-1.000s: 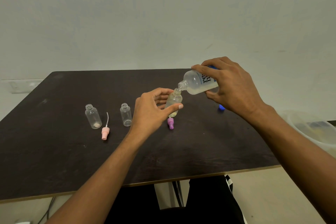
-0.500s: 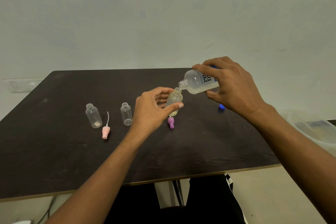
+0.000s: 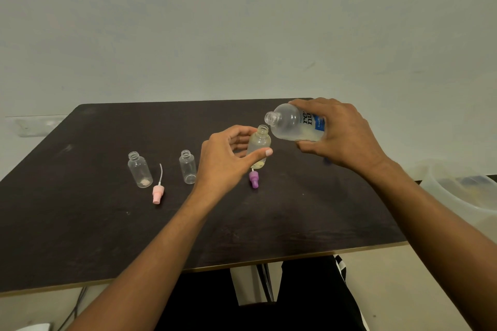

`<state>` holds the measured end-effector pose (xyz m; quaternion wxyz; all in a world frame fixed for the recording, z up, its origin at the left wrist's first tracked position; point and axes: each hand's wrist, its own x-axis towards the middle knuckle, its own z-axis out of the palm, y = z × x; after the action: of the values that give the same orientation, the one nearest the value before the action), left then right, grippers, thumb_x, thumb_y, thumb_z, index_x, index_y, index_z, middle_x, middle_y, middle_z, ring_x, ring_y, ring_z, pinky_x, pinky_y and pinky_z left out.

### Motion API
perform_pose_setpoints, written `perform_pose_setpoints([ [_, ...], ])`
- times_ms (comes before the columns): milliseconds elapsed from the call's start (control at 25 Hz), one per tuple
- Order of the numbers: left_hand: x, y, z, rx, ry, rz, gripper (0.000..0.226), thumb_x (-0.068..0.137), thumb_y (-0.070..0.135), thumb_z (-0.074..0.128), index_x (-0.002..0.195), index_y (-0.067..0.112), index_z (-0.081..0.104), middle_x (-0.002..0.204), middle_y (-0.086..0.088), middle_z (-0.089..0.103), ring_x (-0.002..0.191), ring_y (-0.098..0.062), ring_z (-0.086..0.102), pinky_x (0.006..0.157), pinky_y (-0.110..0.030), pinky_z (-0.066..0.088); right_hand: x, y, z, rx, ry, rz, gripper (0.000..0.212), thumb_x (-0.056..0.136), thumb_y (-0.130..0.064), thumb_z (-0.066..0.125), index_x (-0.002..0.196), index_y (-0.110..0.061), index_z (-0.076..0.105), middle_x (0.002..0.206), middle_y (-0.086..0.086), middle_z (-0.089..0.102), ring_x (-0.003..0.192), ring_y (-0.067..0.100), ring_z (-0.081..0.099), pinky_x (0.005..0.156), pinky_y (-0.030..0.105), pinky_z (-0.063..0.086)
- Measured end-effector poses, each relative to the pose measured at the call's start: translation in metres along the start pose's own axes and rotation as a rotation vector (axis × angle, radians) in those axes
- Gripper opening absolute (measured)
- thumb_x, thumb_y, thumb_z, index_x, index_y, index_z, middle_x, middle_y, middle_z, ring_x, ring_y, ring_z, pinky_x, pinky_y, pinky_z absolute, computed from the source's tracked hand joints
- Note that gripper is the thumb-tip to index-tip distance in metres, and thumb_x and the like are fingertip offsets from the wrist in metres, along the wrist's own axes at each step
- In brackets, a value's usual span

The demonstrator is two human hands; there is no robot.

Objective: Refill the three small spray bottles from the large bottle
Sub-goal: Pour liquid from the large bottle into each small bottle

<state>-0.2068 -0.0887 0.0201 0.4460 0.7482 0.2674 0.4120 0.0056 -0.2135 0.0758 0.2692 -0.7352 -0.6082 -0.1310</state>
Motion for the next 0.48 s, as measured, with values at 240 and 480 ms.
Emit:
perform_pose_setpoints([
  [240, 0.001, -0.003, 0.0, -0.013, 0.013, 0.003, 0.047, 0.071, 0.035, 0.098, 0.111, 0.027, 0.078, 0.101, 0.015, 0.08, 0.095, 0.004, 0.075, 0.083, -0.014, 0.06, -0.008, 0.009, 0.011, 0.316, -0.014, 0.128, 0.077, 0.072, -0.044, 0.092, 0.142, -0.04, 0.062, 0.113, -0.025, 0.065, 0.102, 0.002, 0.065, 0.08, -0.001, 0.043],
  [480, -0.001, -0.002, -0.001, 0.006, 0.011, 0.013, 0.041, 0.072, 0.037, 0.097, 0.105, 0.04, 0.073, 0.093, 0.029, 0.075, 0.094, 0.01, 0.073, 0.079, -0.009, 0.057, -0.017, 0.009, 0.015, 0.562, -0.005, 0.253, 0.063, 0.076, -0.047, 0.092, 0.134, -0.044, 0.067, 0.11, -0.041, 0.069, 0.106, -0.019, 0.063, 0.082, 0.013, 0.055],
])
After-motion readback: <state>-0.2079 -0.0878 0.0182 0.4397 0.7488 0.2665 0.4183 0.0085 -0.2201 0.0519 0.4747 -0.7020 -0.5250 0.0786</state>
